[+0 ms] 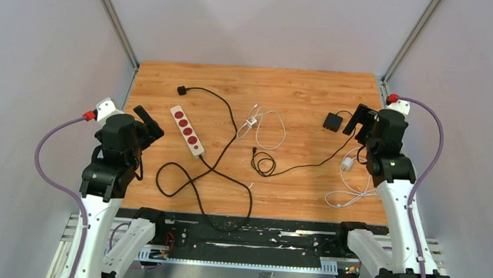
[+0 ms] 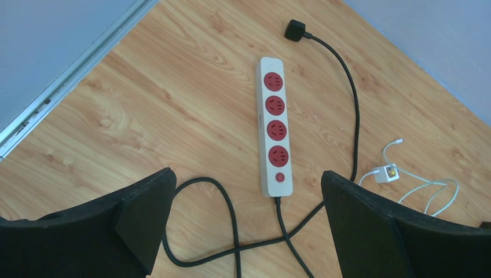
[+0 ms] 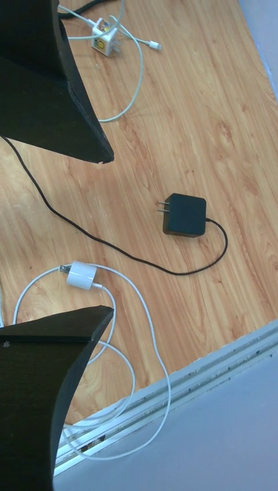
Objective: Insert the plug
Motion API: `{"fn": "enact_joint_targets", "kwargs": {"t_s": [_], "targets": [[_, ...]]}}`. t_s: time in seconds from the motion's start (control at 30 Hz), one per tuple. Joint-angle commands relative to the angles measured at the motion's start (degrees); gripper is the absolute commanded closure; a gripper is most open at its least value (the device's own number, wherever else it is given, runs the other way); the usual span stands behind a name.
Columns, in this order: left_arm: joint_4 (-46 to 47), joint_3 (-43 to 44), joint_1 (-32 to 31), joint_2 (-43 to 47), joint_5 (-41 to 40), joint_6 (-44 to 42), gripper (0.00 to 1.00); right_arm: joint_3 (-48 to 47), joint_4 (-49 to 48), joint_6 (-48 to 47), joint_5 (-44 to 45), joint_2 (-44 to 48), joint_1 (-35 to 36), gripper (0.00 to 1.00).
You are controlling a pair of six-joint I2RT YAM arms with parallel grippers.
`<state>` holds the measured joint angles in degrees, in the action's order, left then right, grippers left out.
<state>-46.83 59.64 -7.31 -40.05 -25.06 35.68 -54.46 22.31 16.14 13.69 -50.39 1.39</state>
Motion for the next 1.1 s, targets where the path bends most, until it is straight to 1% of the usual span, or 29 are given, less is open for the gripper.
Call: {"fn": "enact_joint_targets", "kwargs": {"t_s": [0.0, 0.1, 0.2, 0.27, 0.3, 0.37, 0.4, 0.43, 0.5, 0.53, 0.6, 0.67, 0.7, 0.73, 0.77, 0.83, 0.93, 1.0, 1.07], "targets": [[-1.5, -2.0, 0.2, 0.6, -0.1, -0.3, 0.00, 1.9, -0.8, -2.3, -9.6, 0.6, 0.3, 0.00], [-1.4, -2.8, 0.2, 0.6, 0.0, -0.5, 0.00, 2.8, -4.9, -5.3, -26.5, -0.5, 0.3, 0.00], [-1.4, -3.6, 0.2, -0.1, 0.0, -1.0, 0.00, 1.0, -5.2, -6.0, -39.0, -4.3, 0.8, 0.00], [-1.4, -4.3, 0.2, -0.9, 0.3, -1.1, 0.00, -0.2, -5.4, -6.9, -44.5, -7.3, 2.7, 0.00], [-1.4, -4.6, 0.2, -1.3, 0.3, -1.2, 0.00, -0.8, -5.1, -7.4, -44.8, -8.8, 4.4, 0.00], [-1.3, -4.8, 0.2, -2.6, 0.0, -1.7, 0.00, -2.7, -5.0, -10.0, -42.7, -11.9, 9.9, 0.00], [-1.3, -4.8, 0.2, -3.4, -0.2, -1.9, 0.00, -4.1, -4.7, -12.7, -40.1, -13.2, 15.3, 0.00], [-1.4, -4.9, 0.2, -4.0, -0.4, -1.8, 0.00, -5.9, -4.3, -15.3, -35.5, -15.3, 19.9, 0.00], [-1.3, -5.0, 0.2, -5.4, -0.7, -0.8, 0.00, -9.8, -4.2, -20.4, -28.6, -18.9, 27.9, 0.00], [-1.2, -5.2, 0.2, -5.9, -0.8, -0.4, 0.00, -12.1, -4.2, -22.3, -27.1, -21.4, 31.1, 0.00], [-0.8, -5.5, 0.2, -7.3, -0.6, -0.2, 0.00, -19.0, -2.7, -27.4, -27.2, -27.0, 36.2, 0.01], [-0.6, -5.6, 0.2, -8.8, -0.5, -0.5, 0.00, -25.1, 0.4, -35.0, -28.7, -33.0, 40.3, 0.01], [-0.6, -5.6, 0.2, -9.5, -0.4, -0.6, 0.00, -27.8, 2.2, -41.1, -29.3, -36.3, 41.8, 0.01], [-0.6, -5.5, 0.2, -10.2, -0.3, -0.6, 0.00, -30.4, 3.5, -45.1, -29.5, -39.6, 43.1, 0.01], [-0.5, -5.5, 0.2, -10.7, 0.1, -0.4, 0.00, -33.8, 4.5, -47.2, -28.7, -43.2, 44.1, 0.01], [-0.3, -5.6, 0.2, -11.6, 0.9, -0.9, 0.00, -43.2, 8.4, -47.0, -25.8, -51.5, 45.0, 0.01], [-0.4, -5.9, 0.2, -12.1, 0.3, -1.1, 0.00, -59.4, 16.3, -47.4, -21.1, -64.4, 44.8, 0.10], [-0.3, -6.1, 0.2, -11.8, 0.1, -1.0, 0.00, -65.8, 18.5, -50.4, -17.2, -70.4, 44.4, 0.11], [-0.2, -6.6, 0.2, -11.4, 0.0, -0.9, 0.00, -69.1, 19.2, -54.7, -14.5, -74.7, 43.9, 0.10]]}}
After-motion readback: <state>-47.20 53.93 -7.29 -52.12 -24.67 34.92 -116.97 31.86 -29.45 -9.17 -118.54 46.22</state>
